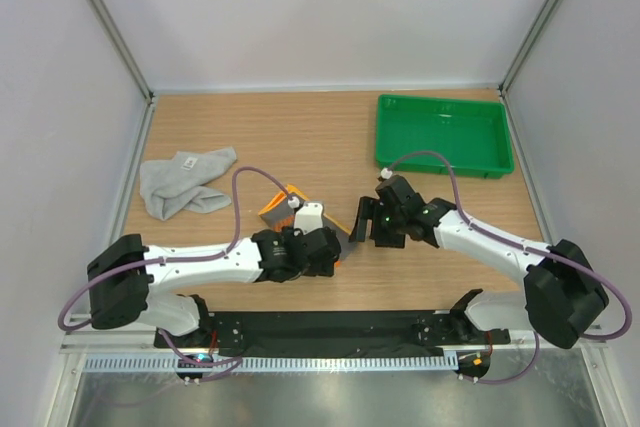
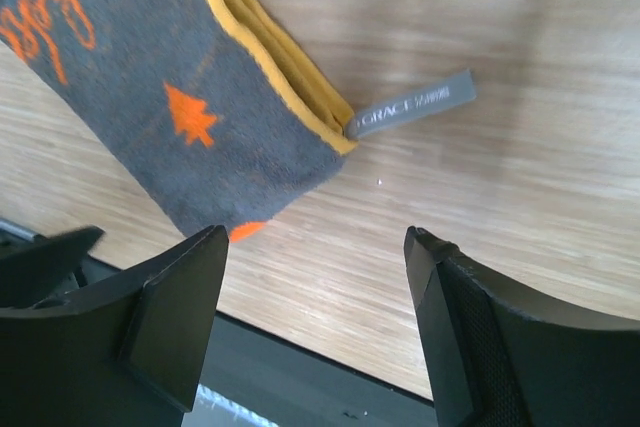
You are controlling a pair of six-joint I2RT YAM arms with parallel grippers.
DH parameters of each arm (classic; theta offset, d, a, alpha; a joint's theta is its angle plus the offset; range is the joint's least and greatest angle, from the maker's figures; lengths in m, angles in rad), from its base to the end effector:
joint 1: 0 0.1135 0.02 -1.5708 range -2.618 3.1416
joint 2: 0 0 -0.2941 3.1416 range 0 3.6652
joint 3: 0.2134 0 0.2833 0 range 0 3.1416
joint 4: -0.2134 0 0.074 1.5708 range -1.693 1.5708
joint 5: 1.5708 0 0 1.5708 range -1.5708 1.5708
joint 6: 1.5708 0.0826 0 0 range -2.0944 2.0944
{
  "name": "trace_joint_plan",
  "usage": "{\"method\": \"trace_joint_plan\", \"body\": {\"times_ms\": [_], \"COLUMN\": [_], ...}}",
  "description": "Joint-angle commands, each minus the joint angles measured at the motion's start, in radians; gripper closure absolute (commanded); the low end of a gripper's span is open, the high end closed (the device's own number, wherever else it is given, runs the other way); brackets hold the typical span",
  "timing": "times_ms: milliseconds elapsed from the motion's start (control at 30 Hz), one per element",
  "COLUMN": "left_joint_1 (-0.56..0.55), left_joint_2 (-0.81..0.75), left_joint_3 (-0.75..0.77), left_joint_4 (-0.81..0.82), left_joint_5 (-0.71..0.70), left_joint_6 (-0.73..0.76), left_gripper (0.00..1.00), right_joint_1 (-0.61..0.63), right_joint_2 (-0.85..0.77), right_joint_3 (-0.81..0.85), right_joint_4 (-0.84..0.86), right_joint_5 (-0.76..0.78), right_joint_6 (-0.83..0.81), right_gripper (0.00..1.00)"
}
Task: Roll the towels
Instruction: Fold the towel, then roll the towel
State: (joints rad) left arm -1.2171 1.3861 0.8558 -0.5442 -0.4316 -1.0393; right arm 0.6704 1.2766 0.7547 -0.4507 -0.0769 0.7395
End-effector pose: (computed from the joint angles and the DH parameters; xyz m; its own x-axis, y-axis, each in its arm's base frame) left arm 0.1385 -0.2752 0.1833 -0.8294 -0.0142 -0.5584 0.1343 0.9653 -0.2240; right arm 0.2254 0.1868 0.1797 -0.9187 0.1291 -0.3733 -0.0463 0.9033 0.4264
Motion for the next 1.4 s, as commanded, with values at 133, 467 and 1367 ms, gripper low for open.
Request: {"method": "trace_joint_plan", "body": {"times_ms": [133, 467, 1367], "left_joint_1": [0.062, 0.171, -0.007], "left_joint_2": [-0.076, -0.128, 0.096], "left_joint_3": [0.043, -0.073, -0.169], "left_joint_4": [0.03, 0.253, 0.54], "left_joint_5": [-0.11, 0.022, 0.028], "left_joint_6": [0.087, 0.188, 0.346], "left_gripper": [0.3, 0.37, 0.47], "right_joint_1": [0.034, 0.1, 0.09], "right_joint_2": [0.007, 0.168, -0.125], "right_joint_3": [-0.078, -0.137, -0.114], "right_joint_4": [0.164, 0.349, -0.081], "right_joint_5": [-0.123, -0.144, 0.167], "right_joint_6": [0.121, 0.205, 0.112], "right_gripper": [0.25, 0.34, 0.22]}}
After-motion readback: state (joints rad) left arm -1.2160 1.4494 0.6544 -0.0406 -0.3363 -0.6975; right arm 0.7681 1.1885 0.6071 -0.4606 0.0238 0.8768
